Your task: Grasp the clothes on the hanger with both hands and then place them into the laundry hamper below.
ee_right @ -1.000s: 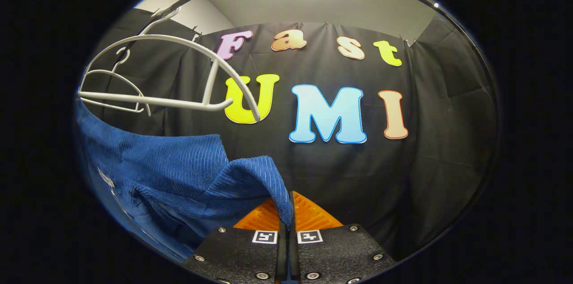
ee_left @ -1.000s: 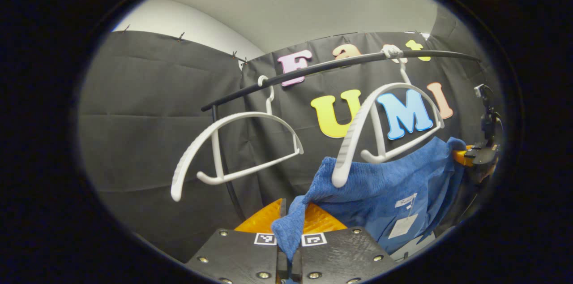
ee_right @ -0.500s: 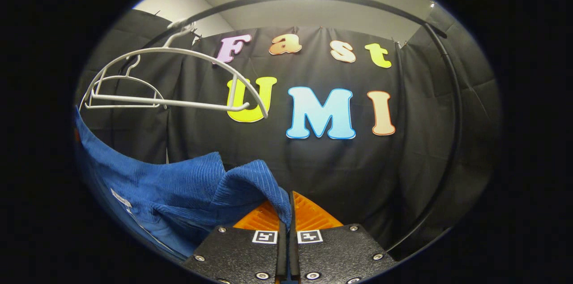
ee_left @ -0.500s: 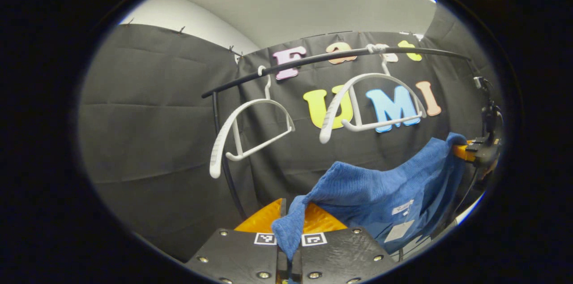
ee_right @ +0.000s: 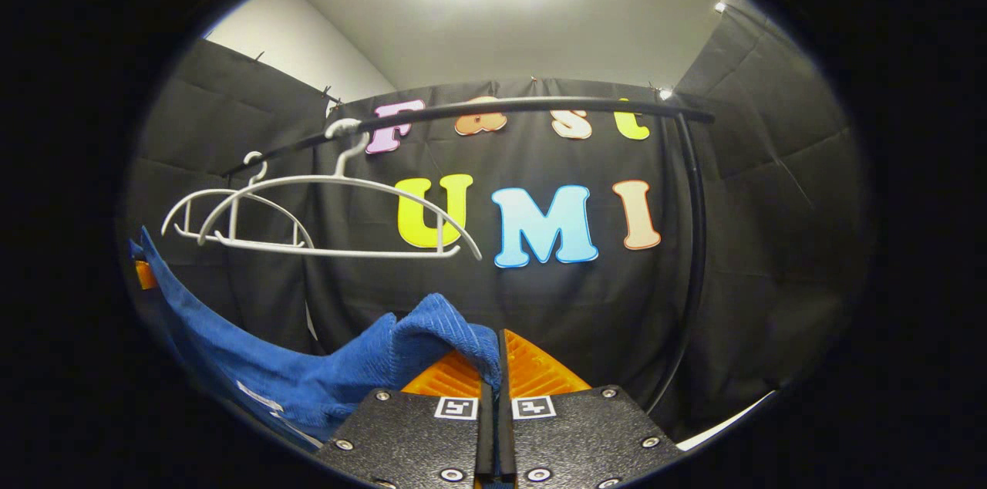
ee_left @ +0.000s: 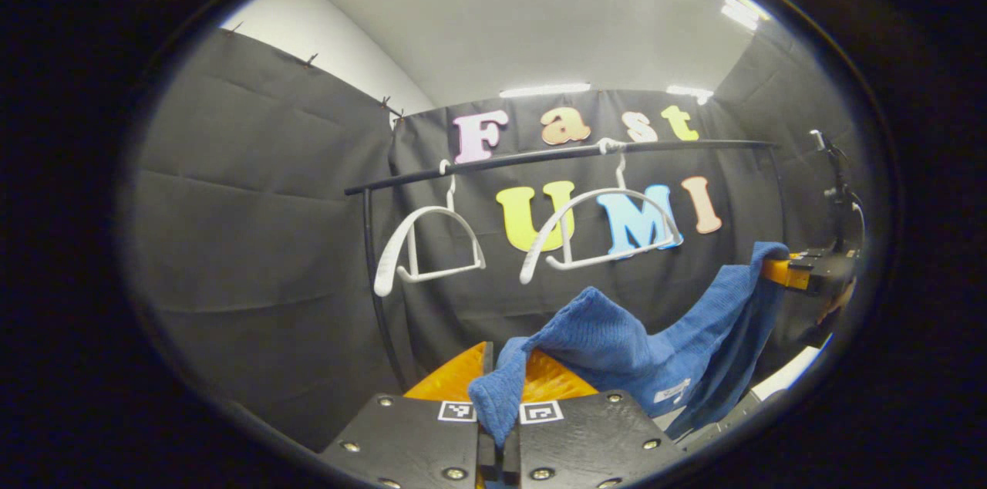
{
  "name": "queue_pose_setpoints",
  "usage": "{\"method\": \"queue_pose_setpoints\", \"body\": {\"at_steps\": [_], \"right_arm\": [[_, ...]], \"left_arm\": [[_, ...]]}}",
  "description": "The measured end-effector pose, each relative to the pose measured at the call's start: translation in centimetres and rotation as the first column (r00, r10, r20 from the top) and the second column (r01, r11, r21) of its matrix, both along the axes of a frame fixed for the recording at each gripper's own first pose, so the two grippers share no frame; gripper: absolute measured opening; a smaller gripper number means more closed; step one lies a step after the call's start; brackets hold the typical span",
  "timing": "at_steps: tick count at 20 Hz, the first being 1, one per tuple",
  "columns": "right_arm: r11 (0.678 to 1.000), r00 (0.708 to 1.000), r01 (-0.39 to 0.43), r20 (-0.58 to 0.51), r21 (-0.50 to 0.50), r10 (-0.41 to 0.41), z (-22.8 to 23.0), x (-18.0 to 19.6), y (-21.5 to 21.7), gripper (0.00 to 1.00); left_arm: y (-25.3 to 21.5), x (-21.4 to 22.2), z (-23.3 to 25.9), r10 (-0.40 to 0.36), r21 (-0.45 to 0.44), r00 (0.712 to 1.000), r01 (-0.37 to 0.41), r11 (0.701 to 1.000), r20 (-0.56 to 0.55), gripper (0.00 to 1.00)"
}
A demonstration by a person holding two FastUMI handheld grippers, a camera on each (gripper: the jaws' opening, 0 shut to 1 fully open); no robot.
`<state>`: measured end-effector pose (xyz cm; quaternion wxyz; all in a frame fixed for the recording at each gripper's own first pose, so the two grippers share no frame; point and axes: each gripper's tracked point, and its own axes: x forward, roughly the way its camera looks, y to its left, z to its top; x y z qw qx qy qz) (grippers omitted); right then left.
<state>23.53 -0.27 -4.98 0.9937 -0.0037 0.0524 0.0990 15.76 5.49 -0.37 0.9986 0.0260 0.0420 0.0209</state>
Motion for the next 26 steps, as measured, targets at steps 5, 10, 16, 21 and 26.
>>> {"method": "queue_pose_setpoints", "body": {"at_steps": [5, 10, 16, 21, 26], "right_arm": [[0.999, 0.999, -0.035, 0.031, 0.025, 0.034, 3.4, -4.3, 2.4, 0.02], [0.997, 0.997, -0.063, 0.040, 0.052, 0.061, 4.8, -8.9, 4.8, 0.02], [0.995, 0.997, -0.074, 0.003, 0.066, 0.074, 3.2, -13.6, 7.2, 0.02], [0.994, 0.991, -0.088, -0.096, 0.063, 0.094, -1.6, -15.4, 8.3, 0.02], [0.995, 0.978, -0.085, -0.189, 0.052, 0.093, -6.3, -17.1, 8.1, 0.02]], "left_arm": [[-2.4, -1.7, 2.0, -0.086, -0.033, 0.995, 0.087, 0.996, 0.045, 0.00], [-4.4, -3.3, 3.4, -0.160, -0.077, 0.984, 0.166, 0.983, 0.076, 0.10], [-7.2, -5.9, 1.8, -0.236, -0.143, 0.970, 0.243, 0.959, 0.066, 0.10], [-10.2, -6.0, -2.5, -0.283, -0.166, 0.959, 0.281, 0.945, 0.014, 0.09], [-11.6, -6.8, -7.8, -0.294, -0.177, 0.952, 0.277, 0.944, -0.080, 0.09]]}}
